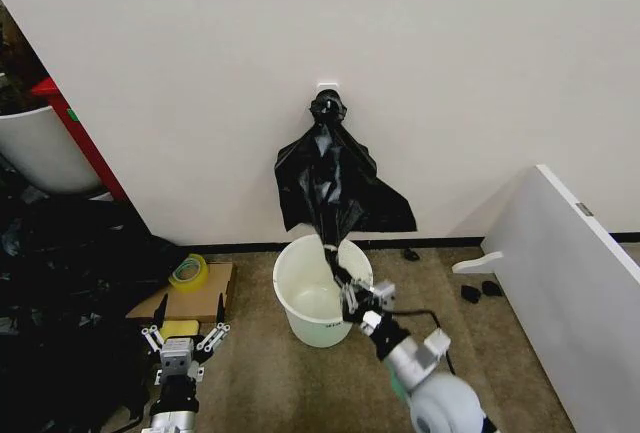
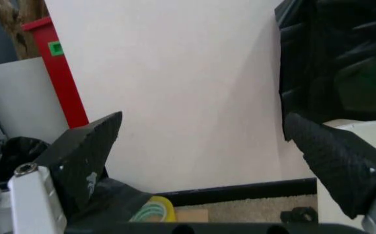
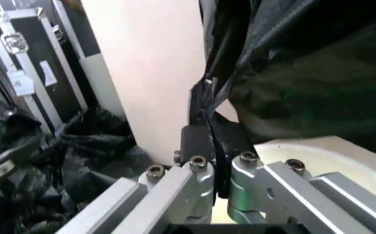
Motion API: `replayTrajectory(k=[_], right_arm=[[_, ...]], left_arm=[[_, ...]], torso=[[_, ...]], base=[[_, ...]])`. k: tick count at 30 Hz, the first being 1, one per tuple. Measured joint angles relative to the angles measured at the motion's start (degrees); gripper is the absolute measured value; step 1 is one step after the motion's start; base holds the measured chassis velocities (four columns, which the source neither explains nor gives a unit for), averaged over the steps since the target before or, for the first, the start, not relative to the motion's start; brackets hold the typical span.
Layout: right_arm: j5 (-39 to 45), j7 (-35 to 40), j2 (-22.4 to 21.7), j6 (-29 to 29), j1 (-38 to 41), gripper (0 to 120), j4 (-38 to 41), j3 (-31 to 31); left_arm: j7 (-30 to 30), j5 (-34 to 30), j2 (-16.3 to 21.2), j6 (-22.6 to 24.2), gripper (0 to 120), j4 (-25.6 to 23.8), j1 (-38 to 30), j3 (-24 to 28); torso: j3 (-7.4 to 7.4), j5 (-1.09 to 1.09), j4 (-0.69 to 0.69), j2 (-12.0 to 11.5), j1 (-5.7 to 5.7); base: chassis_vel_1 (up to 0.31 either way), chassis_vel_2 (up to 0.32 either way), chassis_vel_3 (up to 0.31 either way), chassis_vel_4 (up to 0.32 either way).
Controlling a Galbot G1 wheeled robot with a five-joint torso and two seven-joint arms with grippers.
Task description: Place the garbage bag over the trash bin.
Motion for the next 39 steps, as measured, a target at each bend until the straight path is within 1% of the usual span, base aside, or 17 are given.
replayTrajectory(k=[8, 26, 27, 29, 35, 39], right_arm=[[-3.8, 0.0, 0.6, 2.5, -2.9, 0, 0.1, -0.5], [-7.7, -1.3, 1.4, 5.9, -4.1, 0, -1.0, -0.7], [-8.9, -2.0, 1.2, 7.5, -4.6, 0, -1.6, -0.7], [-9.2, -2.2, 1.2, 8.0, -4.8, 0, -1.8, -0.7], [-11.8, -4.6, 1.2, 12.5, -6.4, 0, -2.9, -0.4], [-12.5, -5.5, 1.1, 14.4, -6.8, 0, -3.7, -0.1]], left_arm=[[-0.1, -0.1, 0.5, -0.2, 99, 0.0, 0.0, 0.0], [-0.1, -1.0, 1.0, -0.1, 99, 0.1, -0.6, -0.2], [-0.1, -1.0, 1.0, -0.1, 99, 0.4, -0.7, -0.2], [-0.1, -1.0, 1.0, -0.1, 99, 0.4, -0.7, -0.2], [-0.1, -1.0, 0.8, -0.1, 99, 0.9, -1.0, 0.0], [-0.1, -1.0, 0.8, -0.1, 99, 0.9, -1.0, 0.0]], torso=[[0.00, 0.00, 0.00, 0.0, 0.00], [0.00, 0.00, 0.00, 0.0, 0.01], [0.00, 0.00, 0.00, 0.0, 0.01], [0.01, 0.00, 0.00, 0.0, 0.01], [0.01, 0.00, 0.00, 0.0, 0.01], [0.00, 0.01, 0.00, 0.0, 0.01]], base=[[0.000, 0.000, 0.000, 0.000], [0.000, 0.000, 0.000, 0.000], [0.000, 0.000, 0.000, 0.000], [0.000, 0.000, 0.000, 0.000], [0.000, 0.000, 0.000, 0.000], [0.000, 0.000, 0.000, 0.000]])
